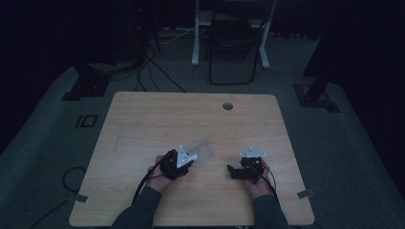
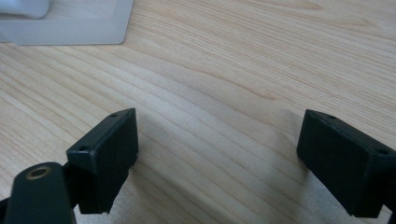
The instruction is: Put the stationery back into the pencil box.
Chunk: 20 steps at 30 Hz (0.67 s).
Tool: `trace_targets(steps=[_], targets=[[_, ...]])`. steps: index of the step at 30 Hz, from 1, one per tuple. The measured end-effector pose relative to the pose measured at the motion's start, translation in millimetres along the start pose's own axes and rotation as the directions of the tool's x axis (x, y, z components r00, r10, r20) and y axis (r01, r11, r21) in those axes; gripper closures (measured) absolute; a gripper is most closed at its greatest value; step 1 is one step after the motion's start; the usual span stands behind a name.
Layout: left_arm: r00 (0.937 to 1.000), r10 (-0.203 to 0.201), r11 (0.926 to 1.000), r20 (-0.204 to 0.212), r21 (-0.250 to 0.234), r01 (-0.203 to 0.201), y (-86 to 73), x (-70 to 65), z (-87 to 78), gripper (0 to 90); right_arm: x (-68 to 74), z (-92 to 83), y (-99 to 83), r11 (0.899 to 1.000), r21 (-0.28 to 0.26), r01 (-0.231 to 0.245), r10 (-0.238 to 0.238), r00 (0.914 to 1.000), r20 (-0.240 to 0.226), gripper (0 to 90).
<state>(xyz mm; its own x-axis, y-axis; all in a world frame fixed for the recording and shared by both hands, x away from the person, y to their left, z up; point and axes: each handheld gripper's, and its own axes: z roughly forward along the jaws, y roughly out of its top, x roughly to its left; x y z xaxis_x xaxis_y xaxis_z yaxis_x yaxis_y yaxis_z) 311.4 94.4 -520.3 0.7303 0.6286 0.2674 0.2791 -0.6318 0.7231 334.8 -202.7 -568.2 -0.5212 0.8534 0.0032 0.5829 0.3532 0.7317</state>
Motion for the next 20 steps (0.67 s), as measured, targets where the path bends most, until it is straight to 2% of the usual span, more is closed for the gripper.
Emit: trace_targets(steps=[3, 7, 8, 11, 12, 16, 20], targets=[[1.0000, -0.002, 0.9997, 0.009, -0.025, 0.002, 1.6, -2.6, -6.0, 61.3, 0.0, 0.0, 0.0, 1.000, 0.000, 0.000, 0.000, 1.0000, 0.000, 12.4], [0.9995, -0.026, 0.9981, 0.019, -0.055, 0.027, 2.3, -4.5, -12.9, 59.3, 0.0, 0.0, 0.0, 1.000, 0.000, 0.000, 0.000, 1.0000, 0.000, 12.4], [0.9980, -0.056, 0.9947, 0.027, -0.085, 0.058, 1.6, -3.1, -18.8, 59.1, 0.1, 0.0, 0.0, 1.000, 0.000, 0.000, 0.000, 1.0000, 0.000, 12.4], [0.9967, -0.077, 0.9908, 0.026, -0.110, 0.079, 0.2, -0.1, -26.1, 59.0, 0.1, -0.1, -0.1, 1.000, 0.000, 0.001, -0.001, 1.0000, -0.002, 12.4], [0.9949, -0.096, 0.9864, 0.029, -0.131, 0.099, -1.2, 3.9, -33.6, 59.0, 0.1, -0.2, -0.1, 1.000, 0.000, 0.001, -0.001, 1.0000, -0.002, 12.4], [0.9930, -0.116, 0.9809, 0.023, -0.155, 0.118, -4.4, 9.3, -45.0, 59.1, 0.1, -0.1, -0.1, 1.000, 0.000, 0.001, -0.001, 1.0000, -0.002, 12.4], [0.9918, -0.125, 0.9788, 0.028, -0.160, 0.128, -7.4, 10.3, -48.3, 59.1, 0.1, -0.1, -0.1, 1.000, 0.000, 0.001, -0.001, 1.0000, -0.002, 12.4]])
